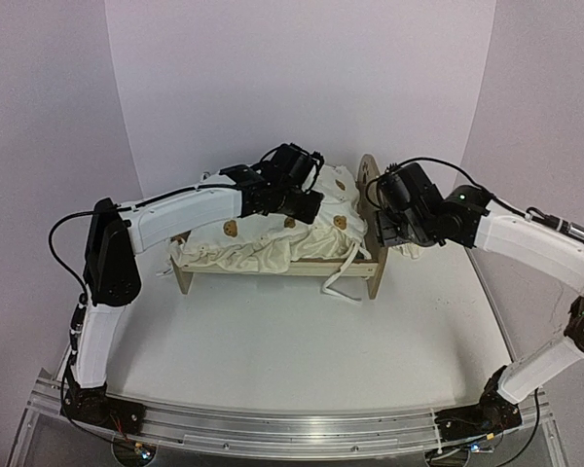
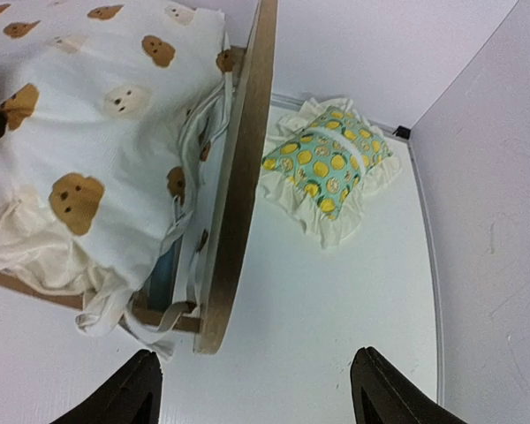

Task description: Set up the pet bed

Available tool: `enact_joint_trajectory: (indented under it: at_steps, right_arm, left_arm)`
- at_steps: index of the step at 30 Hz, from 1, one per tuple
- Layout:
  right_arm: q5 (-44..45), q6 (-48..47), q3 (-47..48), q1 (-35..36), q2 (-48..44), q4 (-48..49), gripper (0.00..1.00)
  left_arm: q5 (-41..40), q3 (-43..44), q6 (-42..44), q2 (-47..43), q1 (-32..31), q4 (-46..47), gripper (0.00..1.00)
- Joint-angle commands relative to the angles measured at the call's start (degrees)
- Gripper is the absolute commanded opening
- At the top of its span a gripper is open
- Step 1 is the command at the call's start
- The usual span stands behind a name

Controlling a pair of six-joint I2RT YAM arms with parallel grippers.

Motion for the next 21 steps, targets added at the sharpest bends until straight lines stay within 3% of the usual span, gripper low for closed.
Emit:
enact_joint_trajectory:
  at_steps: [1, 7, 11, 17, 21]
  right_arm:
    - [-7.8, 3.5, -6.6, 0.2, -6.8, 0.0, 0.75]
    - [-9.1, 5.4, -13.3, 0.3, -11.9, 0.3, 0.76]
    - [-10.6, 5.1, -15.8, 0.3, -12.7, 1.2, 0.76]
    - [-12.4, 4.6, -16.1, 0.3, -12.8, 2.5, 0.75]
    - [-13.2, 4.6, -16.8, 0.2, -13.1, 4.8, 0.71]
  left_arm:
    - [1.5, 4.3, -1.8, 2.5, -1.2, -1.3, 0.04]
    - [2.3, 3.0, -3.1, 3.8, -2.3, -0.4, 0.17]
    - [-0.6, 3.5, -3.4, 3.9, -3.4, -1.3, 0.34]
    - [-2.0, -2.2, -2.8, -3.8, -3.9, 2.0, 0.67]
    - [-1.8, -5.8, -2.4, -8.7, -3.9, 2.9, 0.79]
